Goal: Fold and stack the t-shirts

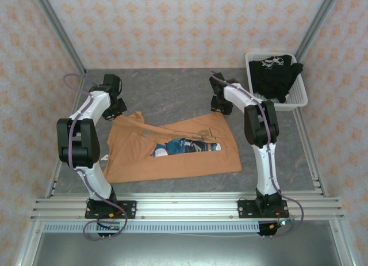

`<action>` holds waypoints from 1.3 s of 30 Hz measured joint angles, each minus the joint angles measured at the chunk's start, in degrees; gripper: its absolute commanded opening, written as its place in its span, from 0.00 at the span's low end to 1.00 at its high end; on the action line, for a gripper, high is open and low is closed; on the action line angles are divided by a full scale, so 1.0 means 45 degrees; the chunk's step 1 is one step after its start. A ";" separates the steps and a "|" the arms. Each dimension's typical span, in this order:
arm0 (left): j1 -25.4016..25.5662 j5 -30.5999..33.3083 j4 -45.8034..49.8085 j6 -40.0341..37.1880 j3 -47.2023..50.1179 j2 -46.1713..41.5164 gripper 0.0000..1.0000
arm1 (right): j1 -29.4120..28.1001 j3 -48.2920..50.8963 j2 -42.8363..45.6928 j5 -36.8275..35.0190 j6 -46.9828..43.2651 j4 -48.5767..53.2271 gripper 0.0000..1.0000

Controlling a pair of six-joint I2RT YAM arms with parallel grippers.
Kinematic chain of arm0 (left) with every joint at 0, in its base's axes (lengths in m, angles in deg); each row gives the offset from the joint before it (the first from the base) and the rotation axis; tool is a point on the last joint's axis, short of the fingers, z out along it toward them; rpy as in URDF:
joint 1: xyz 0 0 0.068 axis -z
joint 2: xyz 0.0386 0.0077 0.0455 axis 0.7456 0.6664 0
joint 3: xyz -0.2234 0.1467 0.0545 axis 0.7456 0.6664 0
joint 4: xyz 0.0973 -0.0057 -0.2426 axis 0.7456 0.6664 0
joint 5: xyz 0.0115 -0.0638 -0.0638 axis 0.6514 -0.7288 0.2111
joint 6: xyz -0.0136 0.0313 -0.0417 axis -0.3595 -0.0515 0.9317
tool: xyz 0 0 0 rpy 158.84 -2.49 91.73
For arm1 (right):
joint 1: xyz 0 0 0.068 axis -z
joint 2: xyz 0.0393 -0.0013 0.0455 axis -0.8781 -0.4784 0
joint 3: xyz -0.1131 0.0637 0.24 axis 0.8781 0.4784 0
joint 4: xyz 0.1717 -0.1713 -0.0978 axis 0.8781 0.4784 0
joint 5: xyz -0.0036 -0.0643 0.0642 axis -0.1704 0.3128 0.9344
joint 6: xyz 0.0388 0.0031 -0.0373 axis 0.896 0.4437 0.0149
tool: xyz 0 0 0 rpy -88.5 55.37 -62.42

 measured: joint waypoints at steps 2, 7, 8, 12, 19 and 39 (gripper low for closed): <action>0.0000 -0.0053 0.0000 0.0005 -0.0039 0.0053 0.00 | 0.0000 -0.0126 -0.0058 0.0063 0.0000 0.0024 0.41; 0.0005 -0.0214 -0.0005 0.0024 -0.0053 0.0180 0.00 | 0.0000 -0.0296 -0.0117 0.0097 0.0092 0.0141 0.35; 0.0005 -0.0219 0.0000 0.0053 -0.0053 0.0180 0.00 | 0.0000 -0.0301 -0.0141 0.0102 0.0107 0.0160 0.33; 0.0063 -0.0253 0.0000 0.0146 -0.0073 0.0180 0.00 | -0.0005 -0.0476 -0.0291 0.0097 0.0228 0.0257 0.21; 0.0233 -0.0554 -0.0005 0.0194 -0.0311 0.0189 0.00 | 0.0000 -0.0554 -0.0330 -0.0486 0.0423 0.0369 0.00; 0.0835 -0.1122 -0.0092 0.0180 -0.1511 0.0753 0.00 | 0.0884 0.1593 0.1637 -0.1311 0.0359 -0.0126 0.00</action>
